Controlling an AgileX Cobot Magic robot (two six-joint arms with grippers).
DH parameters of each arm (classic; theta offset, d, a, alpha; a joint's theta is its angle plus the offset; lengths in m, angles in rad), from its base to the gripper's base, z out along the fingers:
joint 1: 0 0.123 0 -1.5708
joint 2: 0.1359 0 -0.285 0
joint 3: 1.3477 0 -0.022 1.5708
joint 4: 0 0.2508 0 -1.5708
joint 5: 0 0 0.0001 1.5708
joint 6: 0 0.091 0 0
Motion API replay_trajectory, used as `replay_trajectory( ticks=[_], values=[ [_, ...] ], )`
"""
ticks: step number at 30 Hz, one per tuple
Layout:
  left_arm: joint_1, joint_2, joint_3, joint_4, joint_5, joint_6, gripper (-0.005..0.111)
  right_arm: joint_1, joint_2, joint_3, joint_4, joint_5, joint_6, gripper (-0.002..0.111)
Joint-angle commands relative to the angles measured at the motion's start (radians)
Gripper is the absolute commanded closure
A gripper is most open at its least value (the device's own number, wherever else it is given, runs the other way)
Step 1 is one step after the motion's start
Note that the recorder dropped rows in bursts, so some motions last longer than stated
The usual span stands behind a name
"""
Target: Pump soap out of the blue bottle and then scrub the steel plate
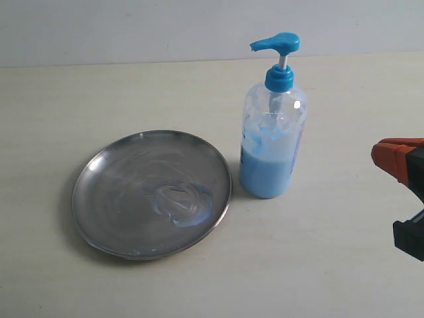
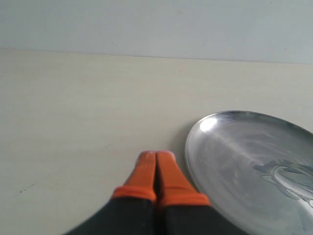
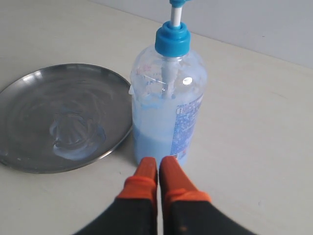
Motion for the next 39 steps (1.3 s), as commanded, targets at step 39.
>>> replay_trajectory(
  ticks=[39],
  values=[
    [0.003, -0.006, 0.003, -0.006, -0.001, 0.003, 0.107, -0.206, -0.307, 0.120, 0.517, -0.089, -0.520, 0.101]
  ],
)
